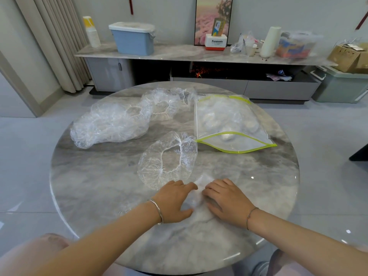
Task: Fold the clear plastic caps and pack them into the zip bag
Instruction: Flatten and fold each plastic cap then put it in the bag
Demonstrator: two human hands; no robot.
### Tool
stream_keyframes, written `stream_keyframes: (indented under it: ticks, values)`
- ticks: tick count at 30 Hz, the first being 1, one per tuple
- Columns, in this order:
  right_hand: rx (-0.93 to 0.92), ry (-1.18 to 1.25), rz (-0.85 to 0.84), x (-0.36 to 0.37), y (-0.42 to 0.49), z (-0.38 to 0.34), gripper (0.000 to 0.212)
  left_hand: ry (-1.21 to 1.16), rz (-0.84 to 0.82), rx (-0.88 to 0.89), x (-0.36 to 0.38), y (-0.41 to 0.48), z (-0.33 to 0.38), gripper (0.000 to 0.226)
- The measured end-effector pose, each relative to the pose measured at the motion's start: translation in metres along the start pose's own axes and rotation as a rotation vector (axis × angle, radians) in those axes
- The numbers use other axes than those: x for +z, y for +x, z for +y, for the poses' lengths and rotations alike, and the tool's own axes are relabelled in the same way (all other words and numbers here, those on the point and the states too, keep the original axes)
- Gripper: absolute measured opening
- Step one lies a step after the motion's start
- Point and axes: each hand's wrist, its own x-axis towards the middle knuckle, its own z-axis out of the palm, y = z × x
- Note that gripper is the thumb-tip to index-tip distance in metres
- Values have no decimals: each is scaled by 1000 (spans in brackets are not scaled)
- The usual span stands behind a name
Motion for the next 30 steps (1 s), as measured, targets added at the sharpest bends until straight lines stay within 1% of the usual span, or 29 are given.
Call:
stream_keyframes:
  ticks: [2,4,6,8,11,12,15,17,20,22,25,28,30]
  values:
    - [55,9,-16,-2,1,3,25,4,-58,2,-1,-1,-7,68]
    - [82,26,-27,-4,2,3,32,-31,-92,-4,-1,-1,-11,73]
    - [83,38,-30,-4,3,1,37,-101,-81,-30,-1,1,-12,68]
    - [100,40,-22,-3,4,-2,38,-165,-33,-38,0,5,-13,58]
    - [147,64,-9,-3,7,-4,31,-206,38,-52,3,7,-13,45]
    - [181,110,-14,-4,8,-4,30,-223,60,-62,4,7,-12,40]
    - [304,286,-37,-4,10,-5,40,-303,128,-119,8,8,-8,25]
    - [394,414,-21,-4,11,-5,36,-357,128,-179,9,10,-4,16]
    - [559,675,-18,-5,11,-5,33,-465,83,-265,7,12,0,7]
    - [667,805,-37,-5,12,-6,26,-503,52,-313,7,13,1,10]
    - [799,882,-86,-3,16,-6,32,-507,46,-359,9,15,2,16]
    - [828,905,-149,-4,22,-2,24,-496,90,-327,5,15,3,25]
    - [840,1001,-138,-9,27,-2,20,-544,99,-303,0,16,4,40]
